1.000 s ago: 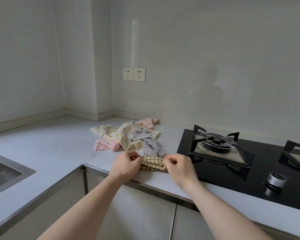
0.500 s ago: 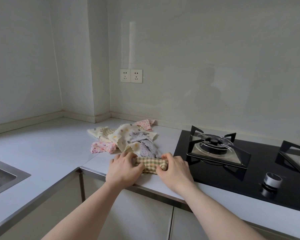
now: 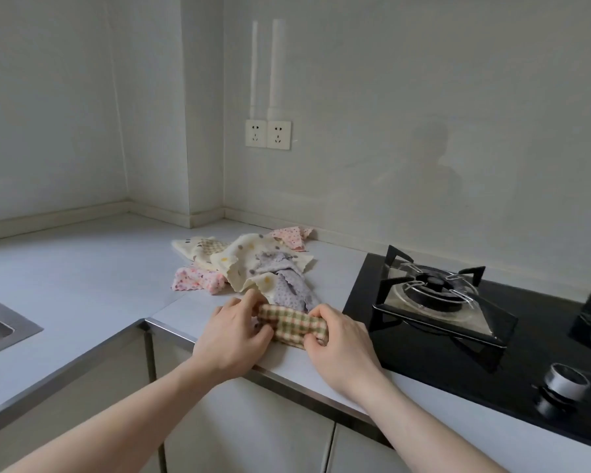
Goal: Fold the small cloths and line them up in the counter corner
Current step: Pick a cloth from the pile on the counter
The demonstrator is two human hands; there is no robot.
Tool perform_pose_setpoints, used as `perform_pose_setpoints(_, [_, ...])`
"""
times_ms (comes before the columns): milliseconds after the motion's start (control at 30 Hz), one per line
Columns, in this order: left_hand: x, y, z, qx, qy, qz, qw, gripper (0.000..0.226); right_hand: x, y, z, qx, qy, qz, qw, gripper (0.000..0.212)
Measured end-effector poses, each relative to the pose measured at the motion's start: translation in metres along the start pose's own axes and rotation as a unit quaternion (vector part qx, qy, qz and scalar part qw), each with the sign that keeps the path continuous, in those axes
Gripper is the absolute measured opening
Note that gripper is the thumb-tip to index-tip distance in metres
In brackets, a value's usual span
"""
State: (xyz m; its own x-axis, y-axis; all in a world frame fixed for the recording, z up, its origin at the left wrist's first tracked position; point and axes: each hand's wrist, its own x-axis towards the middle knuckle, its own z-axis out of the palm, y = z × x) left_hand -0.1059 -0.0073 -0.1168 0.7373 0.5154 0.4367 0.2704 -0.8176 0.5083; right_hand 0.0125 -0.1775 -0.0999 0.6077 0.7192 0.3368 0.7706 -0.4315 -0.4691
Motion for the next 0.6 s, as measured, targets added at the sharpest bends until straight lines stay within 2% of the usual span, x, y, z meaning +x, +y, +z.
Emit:
perform_pose_setpoints(133, [0.0,-0.004,0.002,0.038,-0.022,0.05,0.998,0.023,-0.001,0.0,0.0,-0.004,-0.014,-0.037,0.999,0.012])
perform_pose_setpoints(267, [0.001,-0.01,0.006,0.036,-0.019,0.05,0.998,0.009,-0.001,0.004,0.007,0.008,-0.003,-0.03,1.0,0.018])
perform_pose_setpoints(333, [0.003,-0.011,0.005,0.042,-0.04,0.045,0.997,0.012,-0.001,0.005,0.012,0.017,0.001,-0.027,0.999,0.021])
perform_pose_setpoints(467, [0.008,-0.006,-0.001,0.054,-0.105,-0.003,0.993,0.016,-0.001,0.004,0.009,0.052,-0.004,0.012,0.999,0.023])
perform_pose_setpoints(600, [0.004,0.024,-0.016,0.026,-0.175,-0.102,0.979,0.011,-0.005,-0.01,-0.01,0.101,-0.07,0.091,0.988,0.02])
